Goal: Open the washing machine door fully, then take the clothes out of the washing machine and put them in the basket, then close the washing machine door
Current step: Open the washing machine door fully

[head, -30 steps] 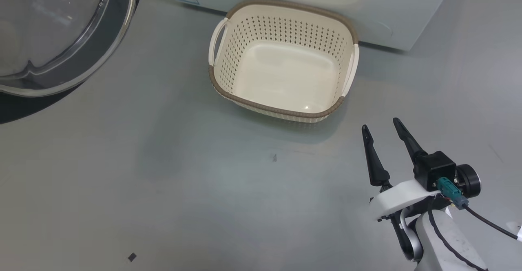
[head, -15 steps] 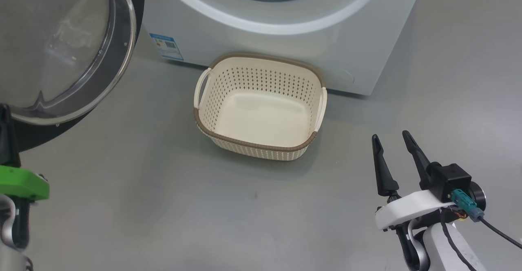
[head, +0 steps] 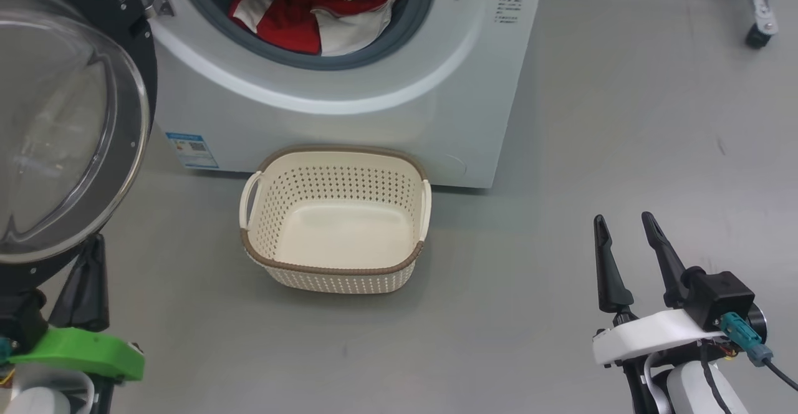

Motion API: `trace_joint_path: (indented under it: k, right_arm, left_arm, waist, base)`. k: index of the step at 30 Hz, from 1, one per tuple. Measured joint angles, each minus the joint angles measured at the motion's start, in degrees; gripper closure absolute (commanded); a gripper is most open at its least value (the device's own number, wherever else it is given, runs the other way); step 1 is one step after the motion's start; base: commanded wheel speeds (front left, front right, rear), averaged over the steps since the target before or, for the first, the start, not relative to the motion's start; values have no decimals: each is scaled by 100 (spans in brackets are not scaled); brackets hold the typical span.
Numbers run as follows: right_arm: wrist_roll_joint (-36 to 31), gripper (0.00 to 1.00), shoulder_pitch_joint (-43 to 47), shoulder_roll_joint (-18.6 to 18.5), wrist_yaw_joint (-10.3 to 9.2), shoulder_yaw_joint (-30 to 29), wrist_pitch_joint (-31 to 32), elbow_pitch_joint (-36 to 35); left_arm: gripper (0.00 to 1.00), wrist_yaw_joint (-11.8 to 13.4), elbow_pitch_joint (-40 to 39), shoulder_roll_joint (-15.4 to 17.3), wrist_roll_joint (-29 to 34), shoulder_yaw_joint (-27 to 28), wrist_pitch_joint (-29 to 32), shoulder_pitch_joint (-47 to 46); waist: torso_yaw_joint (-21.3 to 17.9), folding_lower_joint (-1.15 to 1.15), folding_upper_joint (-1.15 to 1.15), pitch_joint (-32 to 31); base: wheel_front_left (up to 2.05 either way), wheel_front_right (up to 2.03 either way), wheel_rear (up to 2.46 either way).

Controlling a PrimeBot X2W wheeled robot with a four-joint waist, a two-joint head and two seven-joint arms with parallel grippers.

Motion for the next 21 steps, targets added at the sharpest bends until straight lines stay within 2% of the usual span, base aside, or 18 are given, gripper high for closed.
trace_joint_path:
  k: [10,21]
  right_arm:
    - [-3,0,274,16,11,-118,-1,-343]
    - [-69,0,401,26,43,-167,-1,-546]
  left_arm:
    - [100,0,-734,-138,185,-204,-1,436]
    - [100,0,-1095,-201,353,-366,0,820]
  waist:
    - [-494,0,0,-211]
    - [-712,0,0,-198]
  base:
    - [0,0,0]
    - [0,0,0]
